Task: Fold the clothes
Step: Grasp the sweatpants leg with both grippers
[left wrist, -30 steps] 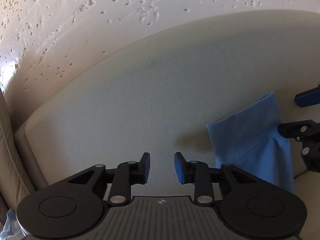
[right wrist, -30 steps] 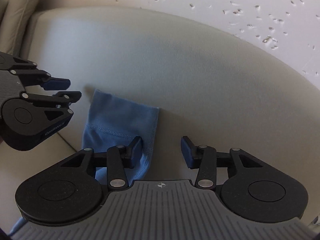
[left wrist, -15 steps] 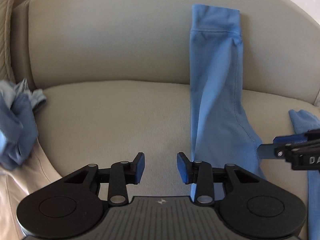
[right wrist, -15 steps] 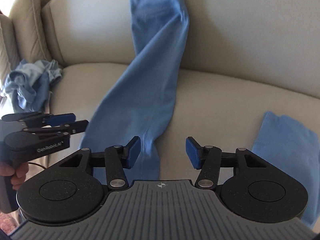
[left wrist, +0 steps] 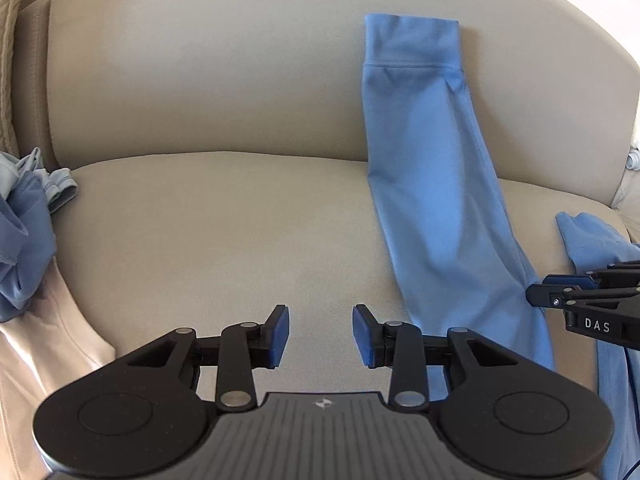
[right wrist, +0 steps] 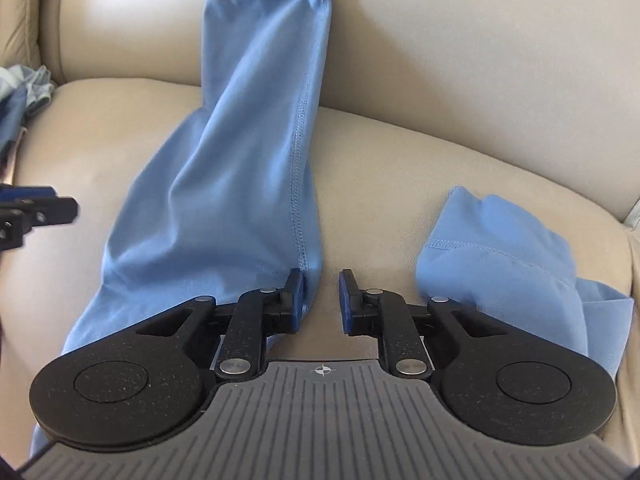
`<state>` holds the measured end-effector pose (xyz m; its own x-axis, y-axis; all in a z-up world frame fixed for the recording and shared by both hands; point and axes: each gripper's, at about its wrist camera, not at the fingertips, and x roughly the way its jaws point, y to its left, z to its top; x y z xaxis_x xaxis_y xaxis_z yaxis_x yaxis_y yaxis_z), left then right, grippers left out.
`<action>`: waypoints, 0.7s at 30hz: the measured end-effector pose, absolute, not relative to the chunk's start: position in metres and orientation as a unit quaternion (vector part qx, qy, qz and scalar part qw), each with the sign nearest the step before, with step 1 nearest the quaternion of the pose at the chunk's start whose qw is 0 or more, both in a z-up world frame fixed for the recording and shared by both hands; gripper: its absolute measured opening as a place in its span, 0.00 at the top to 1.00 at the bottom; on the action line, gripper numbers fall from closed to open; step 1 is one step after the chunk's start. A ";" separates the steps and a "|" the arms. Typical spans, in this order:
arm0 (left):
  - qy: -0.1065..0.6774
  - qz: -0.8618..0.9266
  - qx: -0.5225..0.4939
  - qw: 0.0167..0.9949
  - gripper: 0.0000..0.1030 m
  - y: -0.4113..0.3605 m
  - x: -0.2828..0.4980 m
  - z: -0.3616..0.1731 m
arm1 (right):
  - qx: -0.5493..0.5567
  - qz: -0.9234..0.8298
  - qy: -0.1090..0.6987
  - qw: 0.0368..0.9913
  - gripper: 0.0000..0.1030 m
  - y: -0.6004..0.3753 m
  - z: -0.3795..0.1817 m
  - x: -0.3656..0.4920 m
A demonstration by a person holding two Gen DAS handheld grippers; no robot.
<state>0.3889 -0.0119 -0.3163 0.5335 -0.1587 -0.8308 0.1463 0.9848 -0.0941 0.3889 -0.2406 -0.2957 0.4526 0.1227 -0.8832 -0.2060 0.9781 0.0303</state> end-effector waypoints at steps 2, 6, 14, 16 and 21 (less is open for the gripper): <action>0.462 -0.094 -0.037 0.881 0.64 -0.013 0.394 -0.315 | -0.004 0.100 0.511 0.854 0.66 -0.247 -0.289 0.389; 0.444 -0.094 -0.078 0.888 0.62 -0.018 0.412 -0.314 | 0.084 0.108 0.485 0.864 0.64 -0.261 -0.278 0.394; 0.440 -0.112 -0.001 0.891 0.63 -0.065 0.445 -0.333 | 0.116 0.110 0.454 0.876 0.59 -0.260 -0.289 0.439; 0.426 -0.124 0.023 0.896 0.82 -0.076 0.445 -0.336 | 0.112 0.114 0.457 0.875 0.59 -0.258 -0.292 0.452; 0.354 -0.083 0.100 0.926 0.98 -0.081 0.435 -0.313 | 0.029 0.136 0.452 0.881 0.99 -0.228 -0.284 0.476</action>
<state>0.4354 -0.0809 -0.3133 0.7354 -0.0821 -0.6727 0.2244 0.9661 0.1274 0.4758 -0.2285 -0.2838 0.5540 0.2656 -0.7890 -0.2128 0.9614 0.1742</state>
